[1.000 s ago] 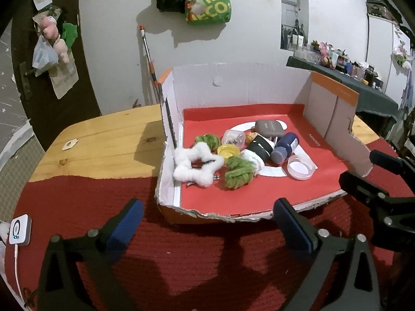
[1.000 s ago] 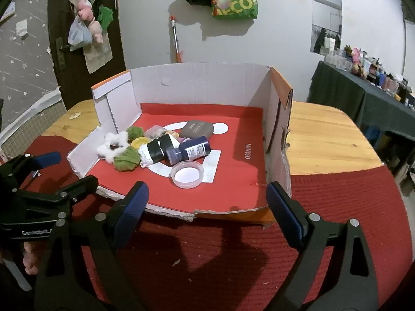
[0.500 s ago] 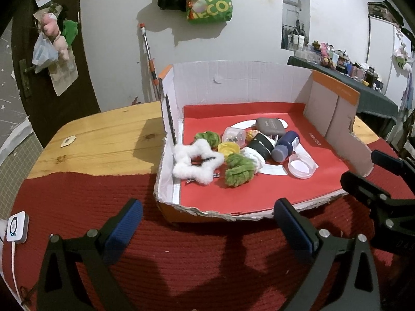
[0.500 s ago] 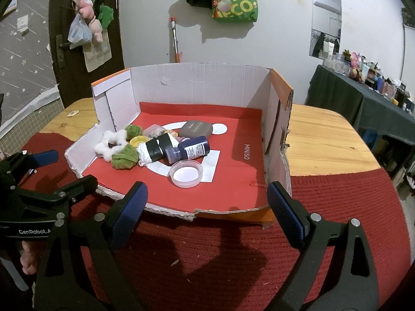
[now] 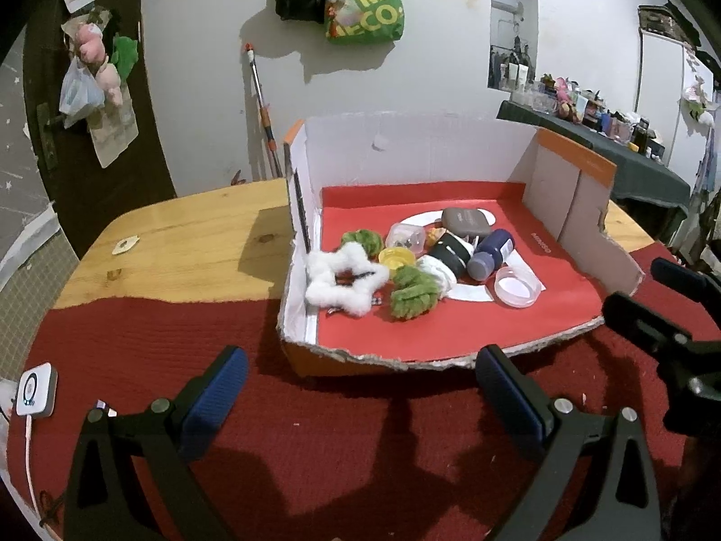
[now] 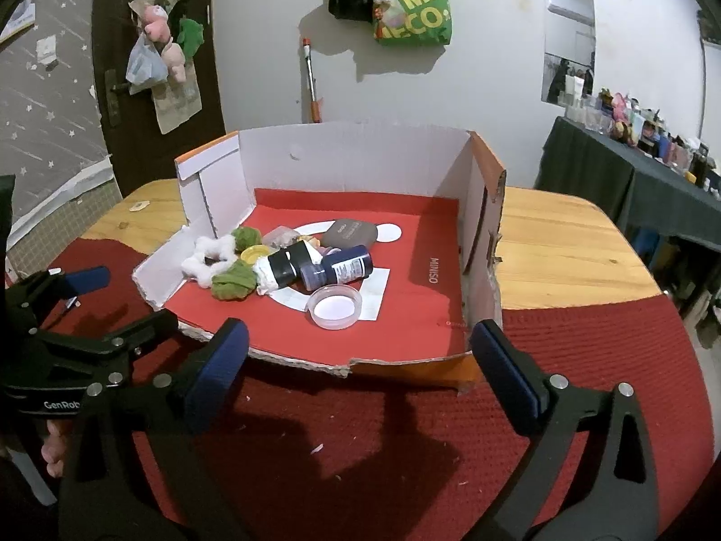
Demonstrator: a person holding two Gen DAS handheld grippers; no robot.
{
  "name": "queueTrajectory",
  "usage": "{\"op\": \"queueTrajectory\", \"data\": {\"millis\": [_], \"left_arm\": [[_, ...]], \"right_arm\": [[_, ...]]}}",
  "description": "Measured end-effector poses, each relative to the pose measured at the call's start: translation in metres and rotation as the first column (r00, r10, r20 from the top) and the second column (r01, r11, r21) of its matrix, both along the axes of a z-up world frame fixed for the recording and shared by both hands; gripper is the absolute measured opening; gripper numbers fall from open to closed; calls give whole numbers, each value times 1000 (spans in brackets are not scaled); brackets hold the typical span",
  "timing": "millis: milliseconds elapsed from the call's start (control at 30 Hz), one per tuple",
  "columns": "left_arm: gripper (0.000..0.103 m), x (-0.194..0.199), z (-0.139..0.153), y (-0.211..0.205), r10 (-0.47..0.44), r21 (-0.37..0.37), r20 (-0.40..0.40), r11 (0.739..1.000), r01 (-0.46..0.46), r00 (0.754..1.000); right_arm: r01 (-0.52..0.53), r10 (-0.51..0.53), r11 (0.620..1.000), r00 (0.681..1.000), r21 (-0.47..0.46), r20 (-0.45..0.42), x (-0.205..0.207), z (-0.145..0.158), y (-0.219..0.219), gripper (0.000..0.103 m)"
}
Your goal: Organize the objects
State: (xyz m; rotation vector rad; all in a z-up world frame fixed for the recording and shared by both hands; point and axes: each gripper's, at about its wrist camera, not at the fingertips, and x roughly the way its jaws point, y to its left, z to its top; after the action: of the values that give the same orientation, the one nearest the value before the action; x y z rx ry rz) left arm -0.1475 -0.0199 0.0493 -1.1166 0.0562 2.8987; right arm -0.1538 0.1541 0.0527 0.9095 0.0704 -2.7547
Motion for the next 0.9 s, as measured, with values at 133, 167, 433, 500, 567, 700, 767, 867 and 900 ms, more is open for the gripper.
{"op": "queueTrajectory", "data": {"millis": [133, 167, 433, 500, 567, 700, 767, 867, 900], "left_arm": [[103, 4, -1, -4, 6, 9, 7, 1000, -6, 1000], [103, 6, -1, -5, 7, 11, 8, 1000, -7, 1000], [103, 17, -3, -3, -9, 8, 15, 1000, 9, 1000], [103, 19, -4, -2, -11, 3, 16, 1000, 11, 1000], [103, 21, -6, 0, -12, 2, 19, 1000, 12, 1000], [103, 22, -12, 0, -12, 11, 39, 1000, 11, 999], [103, 22, -16, 0, -9, 14, 54, 1000, 8, 998], [103, 22, -20, 0, -3, 13, 69, 1000, 2, 998], [103, 22, -21, 0, -1, 10, 73, 1000, 1, 997]], "right_arm": [[10, -10, 1000, 1000, -8, -7, 4, 3, 4, 103], [11, -11, 1000, 1000, -9, -8, 5, 3, 4, 103], [17, -17, 1000, 1000, 3, -5, 14, -1, 6, 103], [17, -17, 1000, 1000, 8, -2, 16, -2, 5, 103], [18, -18, 1000, 1000, 12, -1, 19, -4, 5, 103], [21, -21, 1000, 1000, 7, 12, 22, -8, 8, 103], [26, -26, 1000, 999, 6, 20, 23, -10, 9, 103], [32, -32, 999, 999, 10, 37, 24, -16, 10, 103], [31, -32, 999, 999, 11, 44, 24, -18, 10, 103]]}}
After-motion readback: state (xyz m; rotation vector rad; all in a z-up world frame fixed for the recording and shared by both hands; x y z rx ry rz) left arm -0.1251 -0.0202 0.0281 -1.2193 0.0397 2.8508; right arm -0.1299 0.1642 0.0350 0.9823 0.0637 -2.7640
